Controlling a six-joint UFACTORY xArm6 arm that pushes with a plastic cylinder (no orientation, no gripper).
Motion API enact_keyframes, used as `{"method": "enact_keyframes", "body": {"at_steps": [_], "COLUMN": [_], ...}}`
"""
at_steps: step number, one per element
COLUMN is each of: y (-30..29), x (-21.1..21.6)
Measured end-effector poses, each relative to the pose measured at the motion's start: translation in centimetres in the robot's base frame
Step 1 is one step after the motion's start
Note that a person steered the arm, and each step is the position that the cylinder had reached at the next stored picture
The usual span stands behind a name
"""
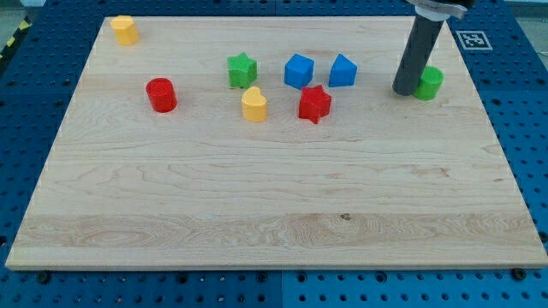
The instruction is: Move the green circle right a bit
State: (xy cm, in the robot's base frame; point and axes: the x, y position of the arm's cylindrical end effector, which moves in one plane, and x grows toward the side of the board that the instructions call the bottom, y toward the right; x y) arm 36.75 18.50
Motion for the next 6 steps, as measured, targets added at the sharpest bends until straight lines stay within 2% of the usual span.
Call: {"method": "enact_keyframes", "body": {"at_steps": [4, 6], "y": [-0.2, 1.8], "x": [-2.6, -0.8]}}
